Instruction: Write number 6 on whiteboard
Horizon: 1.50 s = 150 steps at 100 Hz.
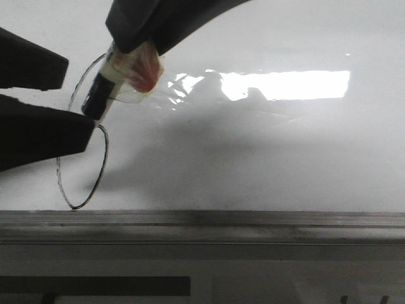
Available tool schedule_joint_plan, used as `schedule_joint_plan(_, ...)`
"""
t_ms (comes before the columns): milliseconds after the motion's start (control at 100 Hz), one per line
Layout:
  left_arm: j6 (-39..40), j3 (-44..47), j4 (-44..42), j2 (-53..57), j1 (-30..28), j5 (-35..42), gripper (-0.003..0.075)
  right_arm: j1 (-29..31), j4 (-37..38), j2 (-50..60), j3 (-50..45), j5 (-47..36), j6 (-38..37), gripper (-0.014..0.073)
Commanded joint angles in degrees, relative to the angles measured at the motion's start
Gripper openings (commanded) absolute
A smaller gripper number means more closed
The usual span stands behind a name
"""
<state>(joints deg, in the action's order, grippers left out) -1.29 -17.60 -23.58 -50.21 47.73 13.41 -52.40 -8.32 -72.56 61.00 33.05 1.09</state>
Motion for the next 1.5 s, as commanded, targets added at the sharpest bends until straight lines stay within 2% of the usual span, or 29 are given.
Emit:
schedule_joint_plan(0, 0.21, -1.47, 2.01, -2.07, 0.42, 8.84, 0.0421, -0.60, 0.17, 1.74, 1.54, -2.84, 0.87, -0.0043)
schedule_joint_plan(70, 0.21, -1.47, 2.27, -3.84, 0.42, 10.74, 0.0421, -0.70, 0.23, 1.74, 1.54, -2.94, 1.00, -0.0043)
schedule_joint_plan(470, 0.21, -1.58, 4.85, -6.95, 0.42, 11.16, 0.0411, -1.51, -0.38, 1.74, 1.54, -1.52, 1.00, -0.0043)
schedule_joint_plan(540, 0.21, -1.58, 5.91, -6.95, 0.42, 11.16, 0.0323, -2.16, -0.38, 1.74, 1.54, -1.52, 1.00, -0.0043)
schedule_joint_plan(670, 0.21, -1.58, 6.02, -6.95, 0.42, 11.16, -0.0015, -2.63, -0.38, 1.74, 1.54, -1.52, 1.00, -0.0043)
schedule_joint_plan(1050, 0.21, -1.58, 6.00, -6.95, 0.42, 11.39, -0.0019, -2.63, -0.27, 1.74, 1.54, -1.87, 1.00, -0.0035)
schedule_joint_plan(1100, 0.21, -1.58, 6.31, -6.95, 0.42, 11.39, -0.0019, -2.63, -0.07, 1.74, 1.54, -1.87, 1.00, 0.0015)
schedule_joint_plan(1151, 0.21, -1.58, 8.02, -6.95, 0.42, 11.39, -0.0019, -2.63, 0.93, 1.74, 1.54, -1.87, 1.00, 0.0104)
schedule_joint_plan(1191, 0.21, -1.58, 10.42, -6.85, 0.42, 11.39, -0.0019, -2.63, 1.50, 1.74, 1.54, -2.15, 1.00, 0.0184)
schedule_joint_plan(1201, 0.21, -1.58, 10.89, -6.84, 0.42, 11.39, -0.0019, -2.52, 1.72, 1.74, 1.54, -2.27, 1.00, 0.0235)
schedule_joint_plan(1251, 0.21, -1.58, 14.65, -6.40, 0.42, 11.01, -0.0019, -1.83, 1.75, 1.74, 1.54, -2.73, 1.00, 0.0353)
schedule_joint_plan(1311, 0.21, -1.73, 21.09, -5.59, -0.10, 9.52, -0.0019, -1.00, 1.75, 1.74, 1.54, -3.27, 0.88, 0.0449)
schedule_joint_plan(1361, 0.21, -3.07, 27.17, -4.58, -1.24, 5.57, -0.0019, 0.11, 1.75, 1.97, 1.54, -3.51, 0.35, 0.0469)
schedule_joint_plan(1421, 0.21, -5.24, 35.52, -3.52, -3.27, -1.35, -0.0019, 1.11, 1.75, 2.22, 1.54, -3.51, 0.15, 0.0461)
schedule_joint_plan(1491, 0.21, -8.39, 41.43, -3.11, -6.70, -10.52, -0.0019, 1.67, 1.75, 2.35, 1.54, -3.51, 0.15, 0.0437)
